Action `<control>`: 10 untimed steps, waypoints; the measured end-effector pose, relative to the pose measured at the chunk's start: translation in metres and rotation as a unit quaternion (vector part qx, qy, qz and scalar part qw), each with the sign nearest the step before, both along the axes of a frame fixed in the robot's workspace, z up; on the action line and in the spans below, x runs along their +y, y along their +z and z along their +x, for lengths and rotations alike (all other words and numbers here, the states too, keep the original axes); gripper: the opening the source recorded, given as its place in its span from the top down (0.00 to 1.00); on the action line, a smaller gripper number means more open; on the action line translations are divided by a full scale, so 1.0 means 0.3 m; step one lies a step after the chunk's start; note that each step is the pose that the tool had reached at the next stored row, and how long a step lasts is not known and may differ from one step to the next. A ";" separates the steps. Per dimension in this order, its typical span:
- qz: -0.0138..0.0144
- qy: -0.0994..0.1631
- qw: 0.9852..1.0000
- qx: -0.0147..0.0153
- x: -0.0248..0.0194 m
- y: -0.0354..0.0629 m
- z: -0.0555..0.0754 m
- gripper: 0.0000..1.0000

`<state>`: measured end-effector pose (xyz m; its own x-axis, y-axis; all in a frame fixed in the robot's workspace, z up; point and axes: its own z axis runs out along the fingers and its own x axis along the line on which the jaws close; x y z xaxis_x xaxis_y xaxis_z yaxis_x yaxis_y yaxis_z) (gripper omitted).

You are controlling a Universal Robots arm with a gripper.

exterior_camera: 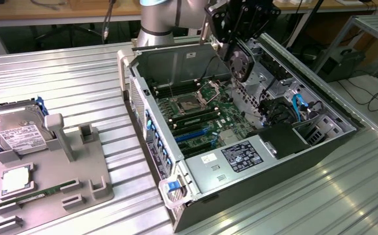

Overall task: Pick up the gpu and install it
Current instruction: 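Pick up the gpu and move the gpu toward the slot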

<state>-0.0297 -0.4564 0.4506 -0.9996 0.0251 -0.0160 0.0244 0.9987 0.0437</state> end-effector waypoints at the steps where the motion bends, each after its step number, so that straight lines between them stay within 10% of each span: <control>1: 0.000 0.000 1.000 0.000 0.000 0.000 0.006 0.72; 10: 0.000 0.000 1.000 0.000 0.000 -0.001 0.020 0.72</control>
